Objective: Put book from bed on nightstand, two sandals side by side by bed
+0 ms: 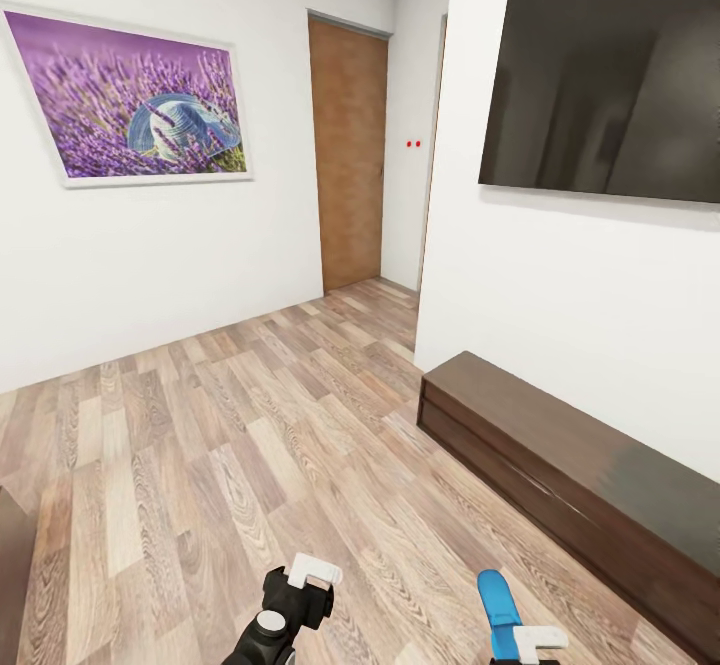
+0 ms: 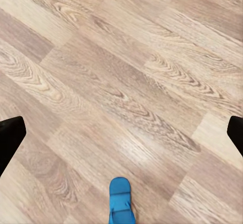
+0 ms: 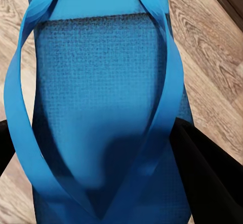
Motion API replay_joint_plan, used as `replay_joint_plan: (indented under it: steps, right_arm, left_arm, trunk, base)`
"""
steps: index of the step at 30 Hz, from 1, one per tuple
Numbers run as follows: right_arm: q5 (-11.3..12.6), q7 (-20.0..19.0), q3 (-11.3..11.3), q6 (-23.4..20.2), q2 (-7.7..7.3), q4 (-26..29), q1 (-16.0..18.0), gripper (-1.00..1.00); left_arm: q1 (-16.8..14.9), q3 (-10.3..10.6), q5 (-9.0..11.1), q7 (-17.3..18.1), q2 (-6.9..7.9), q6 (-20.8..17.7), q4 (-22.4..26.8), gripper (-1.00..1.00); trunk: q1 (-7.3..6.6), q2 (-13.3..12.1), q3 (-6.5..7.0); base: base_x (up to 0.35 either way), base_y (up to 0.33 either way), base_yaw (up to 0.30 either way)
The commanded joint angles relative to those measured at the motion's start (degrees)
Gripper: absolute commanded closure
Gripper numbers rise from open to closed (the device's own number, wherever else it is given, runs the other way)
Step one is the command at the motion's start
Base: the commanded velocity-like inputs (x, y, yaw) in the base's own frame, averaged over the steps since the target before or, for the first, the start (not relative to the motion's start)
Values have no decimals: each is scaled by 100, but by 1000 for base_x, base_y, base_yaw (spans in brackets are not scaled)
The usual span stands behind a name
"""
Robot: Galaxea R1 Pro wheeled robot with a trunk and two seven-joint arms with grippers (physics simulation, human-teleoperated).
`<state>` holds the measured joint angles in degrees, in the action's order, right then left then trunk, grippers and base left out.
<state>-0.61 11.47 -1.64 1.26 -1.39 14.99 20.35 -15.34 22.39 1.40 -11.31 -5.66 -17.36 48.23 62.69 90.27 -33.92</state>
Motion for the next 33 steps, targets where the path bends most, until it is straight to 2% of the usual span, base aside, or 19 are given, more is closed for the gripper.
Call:
replay_joint_plan:
  steps: [1, 33]
  right_arm:
    - [0, 22, -12, 15, -1, -5, 4, 100]
    - [3, 22, -12, 15, -1, -5, 4, 100]
  left_arm:
    - [-4, 20, 14, -39, 3, -31, 8, -100]
    - [-4, 20, 15, -42, 3, -31, 10, -100]
  trunk:
    - [0, 3, -5]
    - [0, 3, -5]
  base:
    - [0, 0, -2]
    - [-17, 1, -6]
